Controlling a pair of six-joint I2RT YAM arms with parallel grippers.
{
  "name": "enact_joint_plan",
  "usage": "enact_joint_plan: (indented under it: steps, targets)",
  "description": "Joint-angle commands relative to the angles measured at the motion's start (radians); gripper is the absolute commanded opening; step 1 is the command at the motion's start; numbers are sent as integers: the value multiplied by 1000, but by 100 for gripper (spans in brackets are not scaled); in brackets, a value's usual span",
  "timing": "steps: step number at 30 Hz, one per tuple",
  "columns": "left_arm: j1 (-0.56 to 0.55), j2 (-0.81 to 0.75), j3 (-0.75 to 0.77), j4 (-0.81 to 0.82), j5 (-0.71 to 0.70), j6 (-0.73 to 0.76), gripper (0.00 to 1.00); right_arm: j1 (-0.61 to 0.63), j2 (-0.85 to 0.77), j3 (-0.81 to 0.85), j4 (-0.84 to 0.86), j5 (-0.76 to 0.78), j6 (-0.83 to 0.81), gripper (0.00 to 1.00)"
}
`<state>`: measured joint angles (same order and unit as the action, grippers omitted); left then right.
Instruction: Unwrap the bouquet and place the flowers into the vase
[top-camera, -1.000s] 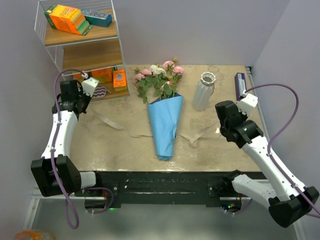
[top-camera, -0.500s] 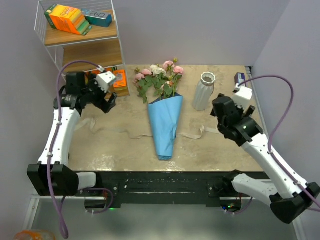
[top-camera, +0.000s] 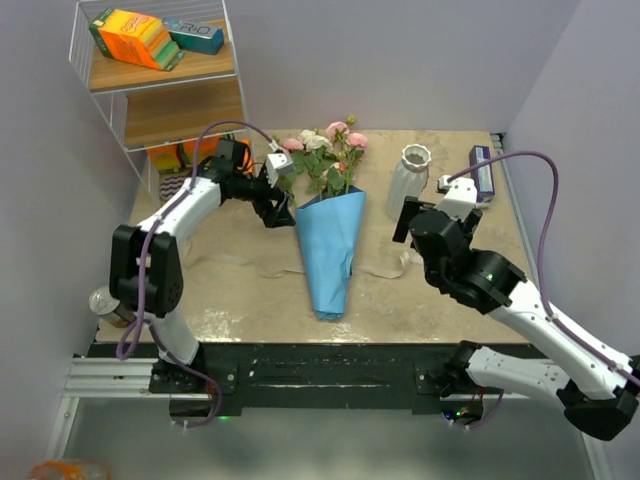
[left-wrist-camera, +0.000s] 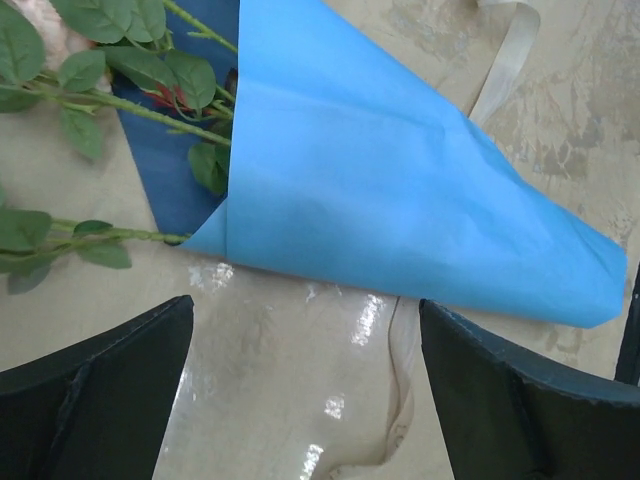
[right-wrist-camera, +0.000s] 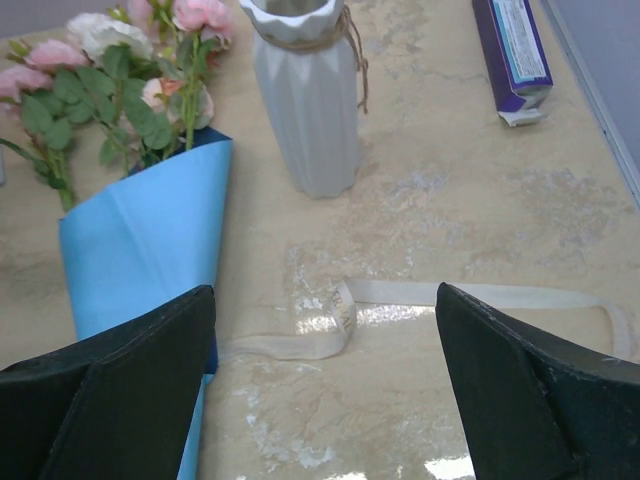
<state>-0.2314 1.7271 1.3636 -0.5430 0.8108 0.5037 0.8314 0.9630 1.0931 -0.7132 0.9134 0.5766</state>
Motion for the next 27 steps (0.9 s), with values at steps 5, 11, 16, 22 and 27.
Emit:
enact_joint_plan:
  steps: [5,11,16,22,27]
  targets:
    - [-22,192,199,38,117,27,99,12,-58,-16,123,-51,-99,92]
    - [-46,282,265,12,114,56,99,12,-44,-9,138,-68,-113,91]
    - [-108,321,259,44,1,68,99,12,-53,1,150,-79,-121,90]
    - [-115,368,318,14,-10,68,99,11,-76,13,155,-111,-121,89]
    - [-114,373,335,3,-1,71,94,12,-95,7,155,-134,-116,87]
